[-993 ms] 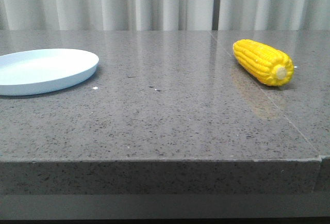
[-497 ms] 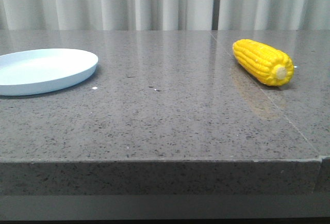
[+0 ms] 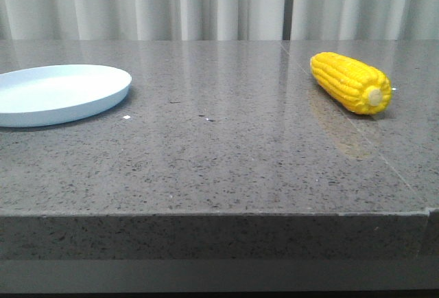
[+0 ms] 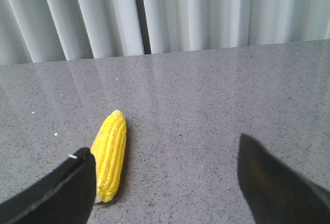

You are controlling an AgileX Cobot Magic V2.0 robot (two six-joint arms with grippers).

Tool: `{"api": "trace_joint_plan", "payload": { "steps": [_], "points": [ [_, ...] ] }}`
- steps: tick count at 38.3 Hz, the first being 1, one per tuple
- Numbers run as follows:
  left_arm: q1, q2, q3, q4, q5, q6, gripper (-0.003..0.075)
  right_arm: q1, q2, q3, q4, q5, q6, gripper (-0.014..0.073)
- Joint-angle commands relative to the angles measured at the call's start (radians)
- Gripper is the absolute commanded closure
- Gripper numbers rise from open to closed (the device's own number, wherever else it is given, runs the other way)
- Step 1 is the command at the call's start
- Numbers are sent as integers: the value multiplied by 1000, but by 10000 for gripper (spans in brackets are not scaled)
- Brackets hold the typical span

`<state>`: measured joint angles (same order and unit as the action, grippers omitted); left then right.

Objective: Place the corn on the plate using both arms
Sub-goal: 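Lower the left gripper onto the rim of the pale blue plate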

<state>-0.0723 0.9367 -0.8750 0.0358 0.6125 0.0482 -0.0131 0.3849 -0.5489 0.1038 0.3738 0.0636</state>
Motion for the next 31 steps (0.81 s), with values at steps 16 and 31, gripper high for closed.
{"api": "trace_joint_plan", "payload": {
  "steps": [16, 31],
  "points": [
    [-47, 642, -508, -36, 415, -31, 104, -7, 13, -35, 8, -77, -9, 1],
    [-46, 754, -514, -45, 424, -31, 145, -7, 13, -35, 8, -77, -9, 1]
  ]
}}
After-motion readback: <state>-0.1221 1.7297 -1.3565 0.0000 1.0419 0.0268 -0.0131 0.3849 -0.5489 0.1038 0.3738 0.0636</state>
